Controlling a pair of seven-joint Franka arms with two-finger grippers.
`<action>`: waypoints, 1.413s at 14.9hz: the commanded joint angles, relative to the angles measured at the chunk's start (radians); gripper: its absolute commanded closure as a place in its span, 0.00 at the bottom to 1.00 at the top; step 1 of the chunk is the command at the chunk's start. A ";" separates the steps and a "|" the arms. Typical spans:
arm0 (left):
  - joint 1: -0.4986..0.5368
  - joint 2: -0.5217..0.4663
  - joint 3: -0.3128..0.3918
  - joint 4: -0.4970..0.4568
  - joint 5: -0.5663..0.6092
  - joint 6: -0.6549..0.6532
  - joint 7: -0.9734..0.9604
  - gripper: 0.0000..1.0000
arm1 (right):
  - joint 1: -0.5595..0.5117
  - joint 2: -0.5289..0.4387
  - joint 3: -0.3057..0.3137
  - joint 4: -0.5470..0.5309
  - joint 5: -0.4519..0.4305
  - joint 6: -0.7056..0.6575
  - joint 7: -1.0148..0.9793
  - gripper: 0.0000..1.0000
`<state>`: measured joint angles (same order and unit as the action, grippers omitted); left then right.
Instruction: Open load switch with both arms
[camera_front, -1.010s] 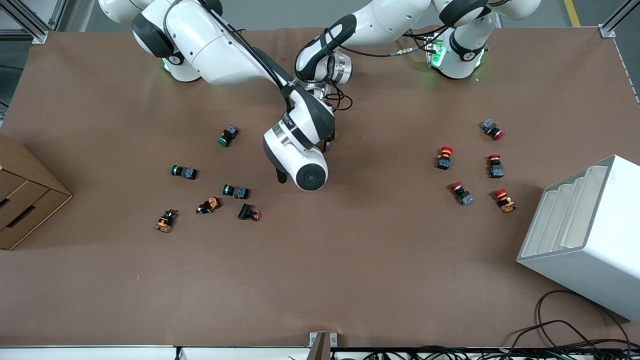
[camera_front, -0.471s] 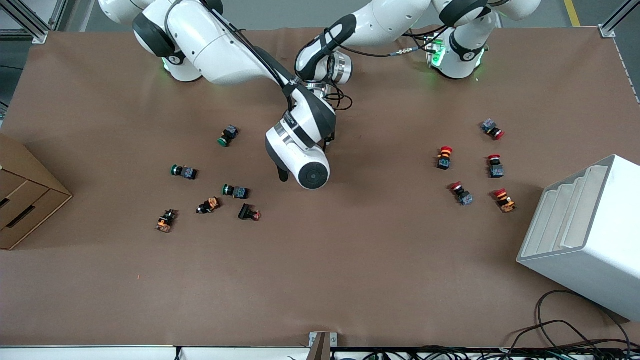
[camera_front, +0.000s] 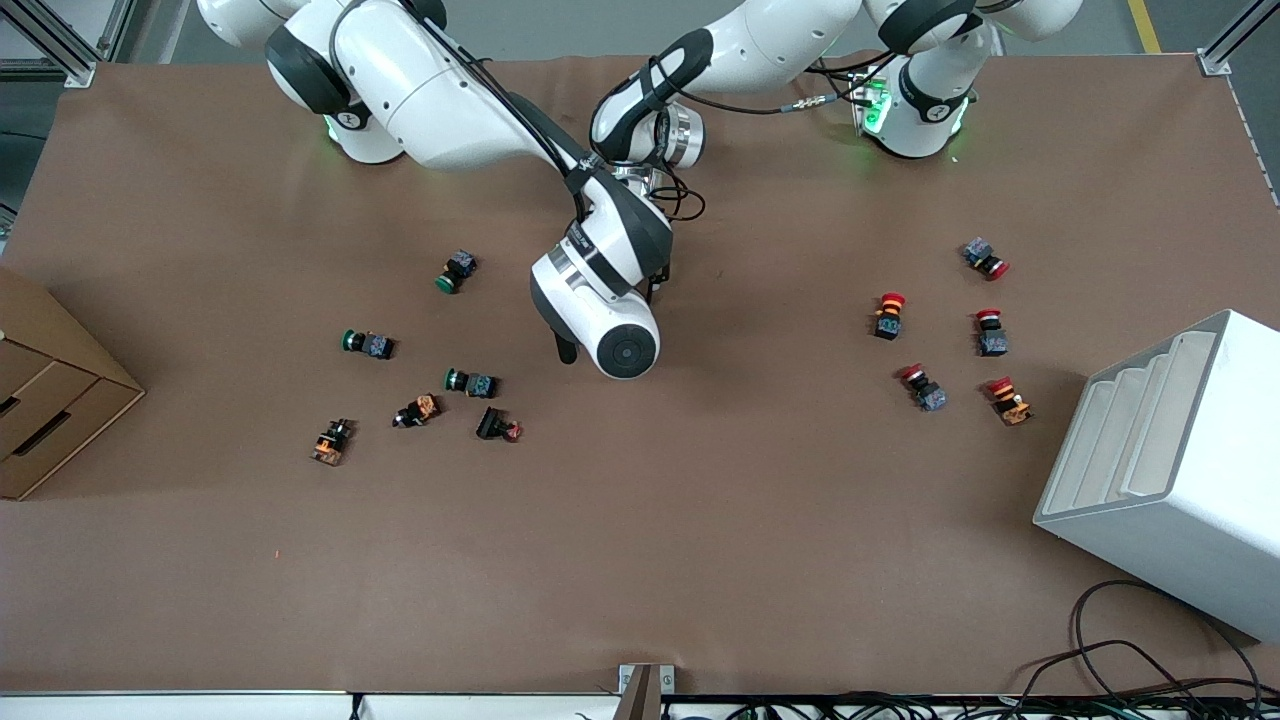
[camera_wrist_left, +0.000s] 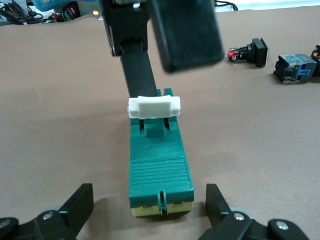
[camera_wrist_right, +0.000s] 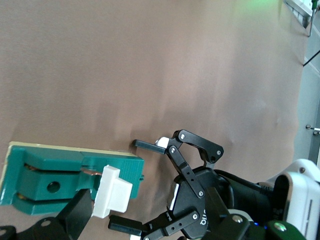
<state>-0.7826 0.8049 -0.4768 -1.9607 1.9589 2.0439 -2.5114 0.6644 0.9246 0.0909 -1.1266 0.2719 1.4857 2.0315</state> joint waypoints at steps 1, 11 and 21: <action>-0.006 0.010 0.004 0.008 0.015 -0.008 0.005 0.01 | -0.073 -0.050 0.009 -0.002 0.018 -0.027 -0.162 0.00; -0.004 0.007 0.004 0.008 0.015 -0.014 0.005 0.01 | -0.330 -0.286 -0.010 -0.067 -0.241 -0.012 -1.058 0.00; 0.000 0.008 0.006 0.016 0.015 -0.014 0.008 0.01 | -0.638 -0.520 -0.011 -0.151 -0.341 -0.039 -1.919 0.00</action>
<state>-0.7807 0.8050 -0.4730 -1.9569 1.9589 2.0387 -2.5114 0.0612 0.4621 0.0602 -1.2107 -0.0265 1.4334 0.1994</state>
